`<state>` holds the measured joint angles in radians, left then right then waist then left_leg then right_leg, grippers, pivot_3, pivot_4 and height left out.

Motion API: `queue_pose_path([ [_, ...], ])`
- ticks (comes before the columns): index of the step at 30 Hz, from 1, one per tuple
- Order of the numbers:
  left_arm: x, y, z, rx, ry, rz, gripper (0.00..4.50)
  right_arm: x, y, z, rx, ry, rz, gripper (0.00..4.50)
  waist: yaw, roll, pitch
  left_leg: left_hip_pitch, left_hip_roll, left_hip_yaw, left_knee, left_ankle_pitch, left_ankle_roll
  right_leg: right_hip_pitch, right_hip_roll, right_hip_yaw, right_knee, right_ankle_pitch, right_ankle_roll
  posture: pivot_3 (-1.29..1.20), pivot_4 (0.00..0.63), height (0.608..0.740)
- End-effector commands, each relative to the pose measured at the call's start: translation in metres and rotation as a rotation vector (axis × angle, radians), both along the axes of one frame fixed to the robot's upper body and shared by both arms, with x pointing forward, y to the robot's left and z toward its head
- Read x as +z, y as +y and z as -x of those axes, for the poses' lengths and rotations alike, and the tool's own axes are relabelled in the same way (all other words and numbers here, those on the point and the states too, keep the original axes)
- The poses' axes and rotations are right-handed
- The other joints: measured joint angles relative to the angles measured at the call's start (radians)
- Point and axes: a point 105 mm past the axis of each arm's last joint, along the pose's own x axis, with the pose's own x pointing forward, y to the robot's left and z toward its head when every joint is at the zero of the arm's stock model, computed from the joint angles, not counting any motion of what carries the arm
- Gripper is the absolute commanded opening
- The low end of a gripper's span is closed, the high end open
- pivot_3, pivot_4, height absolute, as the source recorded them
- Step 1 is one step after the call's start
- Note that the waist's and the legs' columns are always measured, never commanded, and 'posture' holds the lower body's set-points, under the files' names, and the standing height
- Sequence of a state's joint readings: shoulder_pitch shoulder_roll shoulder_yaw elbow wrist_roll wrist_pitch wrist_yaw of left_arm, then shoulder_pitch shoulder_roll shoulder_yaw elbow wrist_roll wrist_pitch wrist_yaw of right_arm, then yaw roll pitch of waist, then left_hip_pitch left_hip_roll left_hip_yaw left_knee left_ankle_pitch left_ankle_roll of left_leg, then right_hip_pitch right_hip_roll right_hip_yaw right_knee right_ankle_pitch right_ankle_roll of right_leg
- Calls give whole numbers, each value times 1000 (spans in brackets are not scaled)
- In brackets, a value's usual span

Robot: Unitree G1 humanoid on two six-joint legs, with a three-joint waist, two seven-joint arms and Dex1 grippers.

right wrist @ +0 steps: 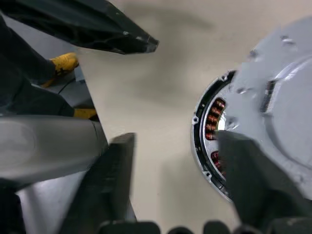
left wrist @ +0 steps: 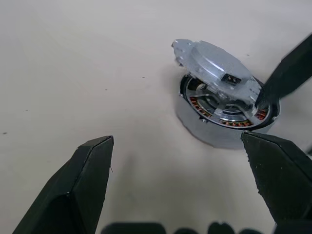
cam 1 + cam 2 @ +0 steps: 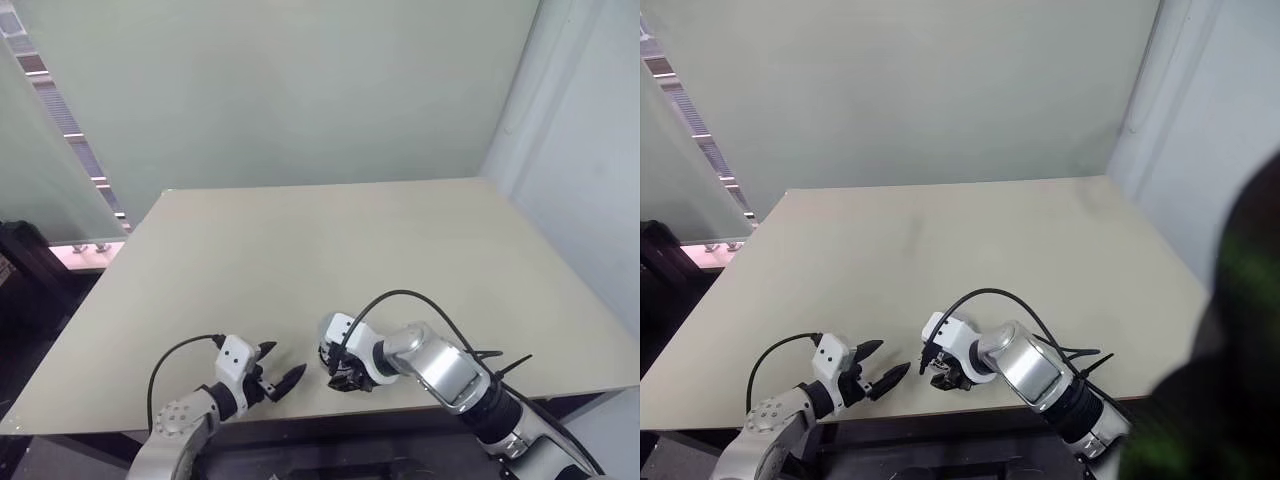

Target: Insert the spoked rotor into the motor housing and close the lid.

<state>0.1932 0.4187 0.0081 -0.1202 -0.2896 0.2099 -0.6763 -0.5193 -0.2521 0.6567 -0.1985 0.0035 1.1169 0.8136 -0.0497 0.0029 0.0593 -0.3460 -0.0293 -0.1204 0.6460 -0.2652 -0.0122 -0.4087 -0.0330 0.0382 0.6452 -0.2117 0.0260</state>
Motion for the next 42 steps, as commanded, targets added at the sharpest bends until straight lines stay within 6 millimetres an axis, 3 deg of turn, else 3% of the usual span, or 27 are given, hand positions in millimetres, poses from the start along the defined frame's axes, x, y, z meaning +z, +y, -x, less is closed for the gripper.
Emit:
queue_pose_path([
  [1, 13, 3, -4, -1, -53, -3, 4500, 30, 7, 1, 49, -48, -77, 4173, 0, 0, 0, 0, 0, 0, 0, 0, 0, 0, 0, 0, 0, 0, 0, 0, 0, 740],
  [2, 14, 3, -4, 0, -52, -4, 4500, 37, 8, 3, 53, -33, -113, 4470, 0, 0, 0, 0, 0, 0, 0, 0, 0, 0, 0, 0, 0, 0, 0, 0, 0, 740],
  [7, 14, 4, -5, 2, -50, -6, 4500, 75, 8, 0, 72, -31, -297, 4470, 0, 0, 0, 0, 0, 0, 0, 0, 0, 0, 0, 0, 0, 0, 0, 0, 0, 740],
  [10, 14, 3, -6, 0, -50, -6, 4500, 92, 4, -15, 47, -101, -395, 4470, 0, 0, 0, 0, 0, 0, 0, 0, 0, 0, 0, 0, -1, 0, 0, 0, 0, 740],
  [13, 16, 0, -7, -8, -52, 1, 4500, 92, -3, -40, -52, -183, -431, 4470, 0, 0, 0, 0, 0, 0, 0, 0, 0, 0, 0, 0, -1, 0, 0, 0, 0, 740],
  [17, 17, -6, -4, -37, -35, 23, 4500, 75, -7, -57, -167, -192, -462, 4470, 0, 0, 0, 0, 0, 1, 0, 0, 0, 0, 0, 0, -1, 0, 0, 0, 0, 740],
  [26, 18, -12, 5, -87, 16, 62, 4500, 26, -10, -63, -235, -161, -458, 4470, 0, 0, 0, -1, 0, 1, -2, 0, 0, 0, 0, 1, -1, 0, 0, 0, 0, 740],
  [42, 20, -10, 5, -100, 24, 50, 4500, -4, -18, -62, -232, -146, -364, 4470, 0, 0, 0, 0, 1, 1, -1, 0, 0, 0, 1, 1, -1, 0, 0, 0, 0, 740],
])
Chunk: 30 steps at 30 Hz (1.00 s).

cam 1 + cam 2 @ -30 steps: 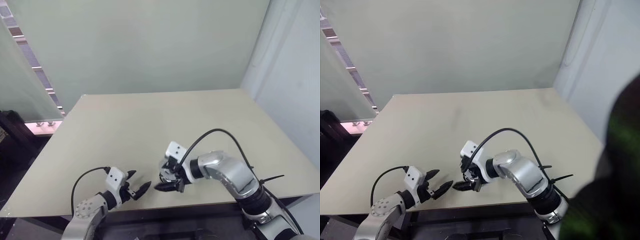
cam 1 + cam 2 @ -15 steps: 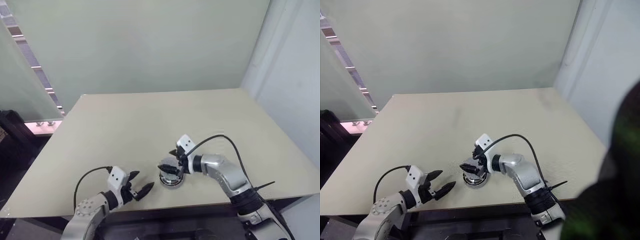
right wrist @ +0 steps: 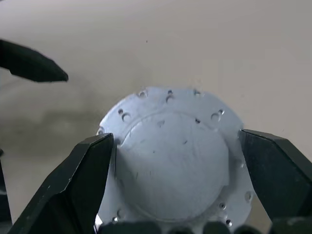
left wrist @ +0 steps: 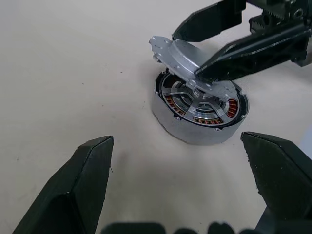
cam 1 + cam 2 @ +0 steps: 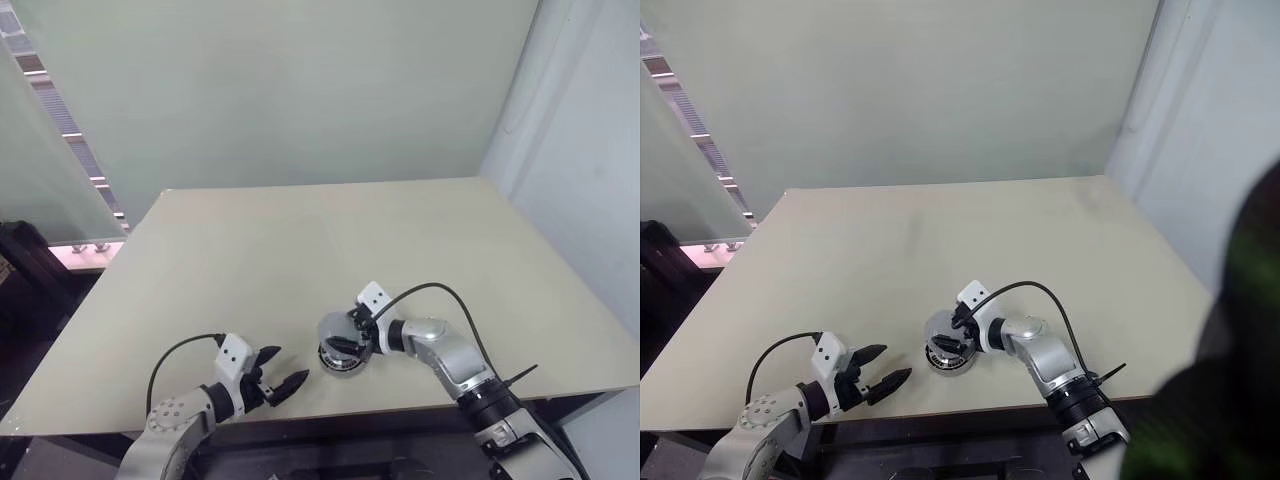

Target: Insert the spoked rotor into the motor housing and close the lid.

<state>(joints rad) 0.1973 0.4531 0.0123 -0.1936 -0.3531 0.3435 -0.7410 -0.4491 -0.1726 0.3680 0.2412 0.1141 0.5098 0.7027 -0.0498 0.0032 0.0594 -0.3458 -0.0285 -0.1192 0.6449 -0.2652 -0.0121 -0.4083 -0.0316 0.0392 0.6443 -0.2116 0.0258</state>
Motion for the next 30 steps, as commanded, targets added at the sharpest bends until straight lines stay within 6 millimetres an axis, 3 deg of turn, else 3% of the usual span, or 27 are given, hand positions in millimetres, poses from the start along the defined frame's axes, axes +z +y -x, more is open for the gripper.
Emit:
queue_pose_path([
  [1, 14, -3, -3, -23, -54, 3, 4500, 8, 3, 0, 21, -41, -10, 4470, 0, 0, 0, 0, 0, 0, 0, 0, 0, 0, 0, 0, 0, 0, 0, 0, 0, 740],
  [4, 14, -3, -3, -23, -54, 1, 4500, 7, 2, 2, 30, -42, -9, 4115, 0, 0, 0, 0, 0, 0, 0, 0, 0, 0, 0, 0, 0, 0, 0, 0, 0, 740],
  [7, 13, -2, -4, -23, -54, 0, 4500, 9, 2, 5, 50, -27, -17, 3253, 0, 0, 0, 0, 0, 0, 0, 0, 0, 0, 0, 0, 0, 0, 0, 0, 0, 740],
  [18, 12, -2, -6, -27, -50, -1, 4500, 25, -1, 6, 150, -2, -27, 3234, 0, 0, 0, 0, 0, 0, 0, 0, 0, 0, 0, 0, 0, 0, 0, 0, 0, 740],
  [30, 12, -2, -6, -24, -53, 2, 4500, 19, 6, 12, 189, -11, 46, 3234, 0, 0, 0, 0, 0, 0, 0, 0, 0, 0, 0, 0, 0, 0, 0, 0, 0, 740],
])
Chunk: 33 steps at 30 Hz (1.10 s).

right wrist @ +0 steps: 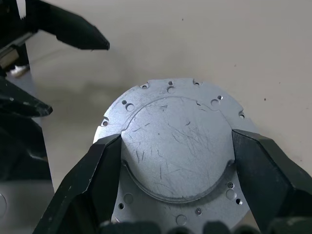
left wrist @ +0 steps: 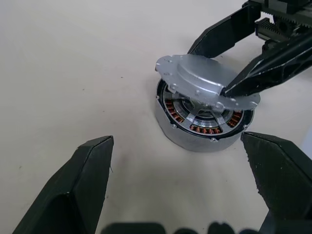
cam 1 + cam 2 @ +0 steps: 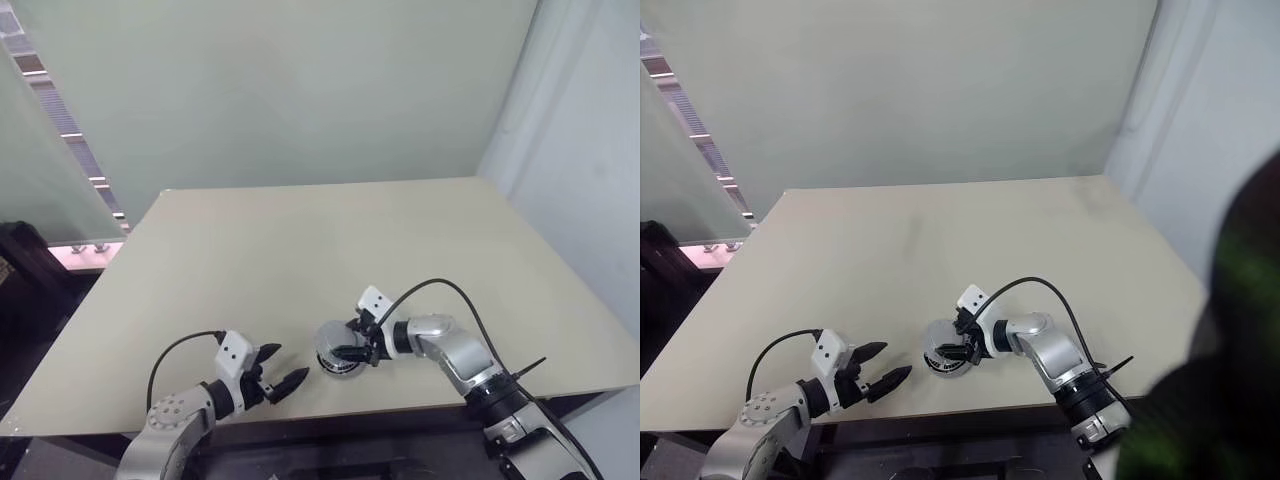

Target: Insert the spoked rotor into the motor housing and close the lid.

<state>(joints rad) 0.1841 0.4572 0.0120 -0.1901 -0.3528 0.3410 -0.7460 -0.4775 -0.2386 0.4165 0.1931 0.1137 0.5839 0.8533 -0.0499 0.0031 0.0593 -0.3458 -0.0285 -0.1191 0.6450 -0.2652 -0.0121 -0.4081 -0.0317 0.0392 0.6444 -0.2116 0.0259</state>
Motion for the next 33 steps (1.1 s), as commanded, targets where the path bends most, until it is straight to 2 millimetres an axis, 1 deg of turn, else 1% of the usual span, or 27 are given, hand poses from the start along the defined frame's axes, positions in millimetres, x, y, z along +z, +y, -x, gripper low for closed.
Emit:
queue_pose_path([
  [1, 9, -2, -3, -17, -42, 4, 4500, 15, 8, -1, 38, -62, -6, 3234, 0, 0, 0, 0, 0, 0, 0, 0, 0, 0, 0, 0, 0, 0, 0, 0, 0, 740],
  [5, 9, -3, -3, -26, -37, 10, 4500, 11, 7, 0, 40, -63, 18, 3234, 0, 0, 0, 0, 0, 0, 0, 0, 0, 0, 0, 0, 0, 0, 0, 0, 0, 740],
  [8, 8, -5, -2, -41, -29, 14, 3868, 10, 6, -1, 31, -73, 38, 3234, 0, 0, 0, 0, 0, 0, 0, 0, 0, 0, 0, 0, 0, 0, 0, 0, 0, 740],
  [12, 8, -7, -1, -54, -25, 15, 2501, 7, 6, -2, 19, -75, 69, 3234, 0, 0, 0, 0, 0, 0, 0, 0, 0, 0, 0, 0, 0, 0, 0, 0, 0, 740],
  [18, 10, -7, -4, -52, -39, 12, 286, 2, 7, -1, 20, -85, 128, 3234, 0, 0, 0, 0, 0, 0, 0, 0, 0, 1, 0, 0, 0, 0, 0, 0, 0, 740],
  [19, 10, -7, -5, -52, -40, 11, 0, 2, 7, -1, 23, -87, 135, 3234, 0, 0, 0, 1, 0, 0, 1, 0, 0, 1, 0, 0, 0, 0, 0, 0, 0, 740],
  [33, 11, -9, -9, -53, -57, 5, 0, 0, 3, -1, 77, -114, 237, 3234, 1, 0, 0, 1, 0, 0, 1, 0, 0, 1, 0, 0, 0, 0, 0, 0, 0, 740],
])
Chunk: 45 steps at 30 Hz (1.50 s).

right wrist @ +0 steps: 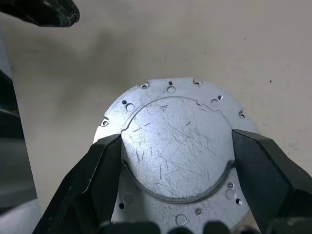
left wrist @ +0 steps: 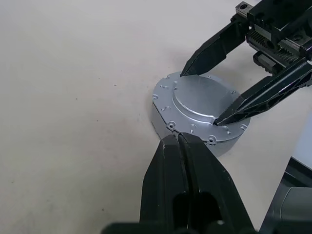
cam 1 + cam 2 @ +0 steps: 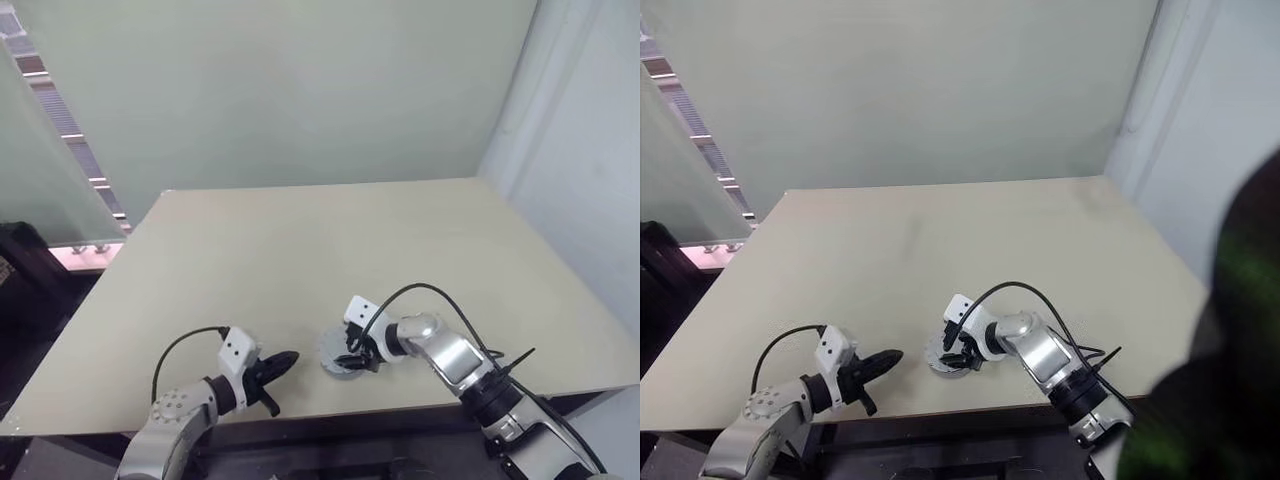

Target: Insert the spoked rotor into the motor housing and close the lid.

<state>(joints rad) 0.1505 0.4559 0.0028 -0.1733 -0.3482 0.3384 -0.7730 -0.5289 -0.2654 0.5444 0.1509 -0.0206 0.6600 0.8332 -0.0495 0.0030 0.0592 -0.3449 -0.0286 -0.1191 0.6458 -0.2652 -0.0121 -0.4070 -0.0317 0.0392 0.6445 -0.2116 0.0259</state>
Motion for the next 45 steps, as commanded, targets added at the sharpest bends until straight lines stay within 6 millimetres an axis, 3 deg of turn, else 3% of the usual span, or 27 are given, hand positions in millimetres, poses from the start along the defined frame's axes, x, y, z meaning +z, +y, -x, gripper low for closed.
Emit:
queue_pose_path([
  [1, 8, -4, -4, -19, -45, -1, 0, 7, 0, -3, 17, -35, 21, 3234, 0, 0, 0, 0, 0, 0, 0, 0, 0, 0, 0, 0, 0, 0, 0, 0, 0, 740],
  [12, 7, -10, -6, -30, -59, -8, 0, 0, 1, 1, -9, 7, 51, 3234, 0, 0, 0, 0, 0, 0, 0, 0, 0, 0, 0, 0, 0, 0, 0, 0, 0, 740],
  [18, 4, -26, -15, -57, -96, -33, 0, -2, 0, 2, -8, 11, 68, 3234, 0, 0, 0, 1, -1, 0, 0, 0, 0, 1, 0, 0, 0, 0, 0, 0, 0, 740],
  [26, -17, -52, -32, -79, -83, -40, 0, -1, 2, 5, 14, 8, 52, 3234, 0, 0, -1, 1, -1, -1, 0, 0, 0, 2, 0, 0, 0, 0, 0, 0, 0, 740],
  [34, -38, -60, -28, -134, -32, -80, 0, 2, -3, 2, -12, 8, 67, 3234, 1, 0, -5, 1, -2, -1, 0, 0, 0, 3, -1, 0, 0, 0, 0, 0, 0, 740],
  [35, -38, -60, -28, -135, -33, -81, 0, 3, -2, 3, -15, 17, 62, 3947, 1, 0, -6, 1, -2, -1, 0, 0, 0, 3, -1, 0, 0, 0, 0, 0, 0, 740],
  [37, -38, -60, -28, -140, -32, -83, 0, 5, -1, 5, -17, 42, 47, 4485, 0, 0, -7, 2, -3, -1, 0, 0, 0, 3, -1, 0, 0, 0, 0, 0, 0, 740],
  [45, -38, -62, -24, -161, -29, -87, 0, 34, 1, -7, -148, 126, -152, 4485, 0, 0, -8, 2, -2, -2, 1, 0, 0, 4, -1, 0, 0, 0, 0, 0, 0, 740],
])
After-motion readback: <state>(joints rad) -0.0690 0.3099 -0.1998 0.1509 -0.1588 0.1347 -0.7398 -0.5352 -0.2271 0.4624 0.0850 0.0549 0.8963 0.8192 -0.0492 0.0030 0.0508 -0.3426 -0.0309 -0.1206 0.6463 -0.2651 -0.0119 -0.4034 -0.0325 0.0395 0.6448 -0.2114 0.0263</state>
